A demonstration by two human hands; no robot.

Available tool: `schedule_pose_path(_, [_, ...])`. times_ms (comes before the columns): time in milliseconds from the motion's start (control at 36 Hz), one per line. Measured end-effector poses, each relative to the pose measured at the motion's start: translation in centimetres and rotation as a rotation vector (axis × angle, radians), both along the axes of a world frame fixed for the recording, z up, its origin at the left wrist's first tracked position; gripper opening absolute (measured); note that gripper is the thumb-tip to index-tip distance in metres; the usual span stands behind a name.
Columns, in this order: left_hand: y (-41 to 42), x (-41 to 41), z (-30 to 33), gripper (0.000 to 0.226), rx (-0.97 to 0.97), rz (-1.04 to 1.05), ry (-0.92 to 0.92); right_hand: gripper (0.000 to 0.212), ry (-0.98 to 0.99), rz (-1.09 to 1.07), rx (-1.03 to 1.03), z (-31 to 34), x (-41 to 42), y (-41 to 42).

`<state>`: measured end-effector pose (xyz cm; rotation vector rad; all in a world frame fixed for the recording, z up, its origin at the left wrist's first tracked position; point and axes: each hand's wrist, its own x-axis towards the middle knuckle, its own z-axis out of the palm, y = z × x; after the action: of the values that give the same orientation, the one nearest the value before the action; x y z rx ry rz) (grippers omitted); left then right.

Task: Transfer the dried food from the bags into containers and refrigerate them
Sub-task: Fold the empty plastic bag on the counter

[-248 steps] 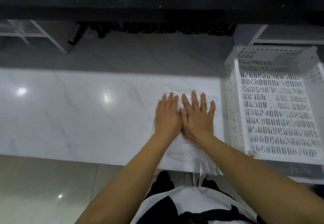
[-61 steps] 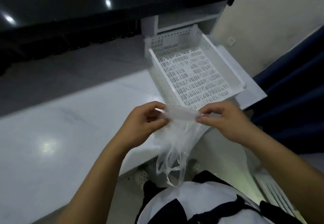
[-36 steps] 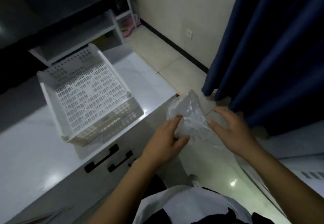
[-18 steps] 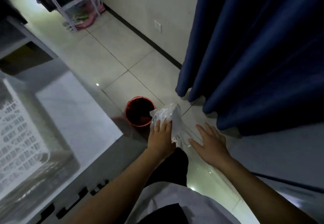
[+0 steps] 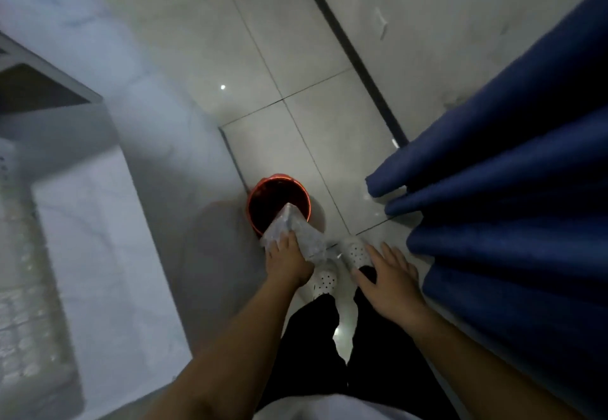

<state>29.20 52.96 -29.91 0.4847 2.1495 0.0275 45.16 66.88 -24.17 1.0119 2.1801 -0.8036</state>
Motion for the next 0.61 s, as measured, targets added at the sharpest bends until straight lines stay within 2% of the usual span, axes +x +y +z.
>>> schedule_pose_path(83, [1.2, -2.4, -4.3, 0.092, -0.050, 0.114, -0.016, 0.069, -0.033, 0.133, -0.024, -4.7, -3.7, 1.8])
schedule_pose_path(167, [2.5, -4.1, -6.5, 0.090, -0.030, 0.099, -0.033, 0.066, -0.036, 0.174, 0.005, -6.9, -5.4, 3.4])
schedule_pose_path(278, [3.7, -7.3, -13.9, 0.086, -0.022, 0.198, 0.003, 0.068, -0.068, 0.275, 0.015, -14.2, -9.3, 5.8])
schedule_pose_path(472, [4.5, -9.9, -25.8, 0.096, -0.049, 0.255, 0.051, 0.071, -0.046, 0.399, -0.016, -24.6, -13.6, 8.7])
schedule_pose_path(611, [4.1, -9.7, -33.4, 0.098, -0.130, 0.259, -0.058, 0.073, -0.050, 0.420, -0.056, -30.5, -14.9, 8.8])
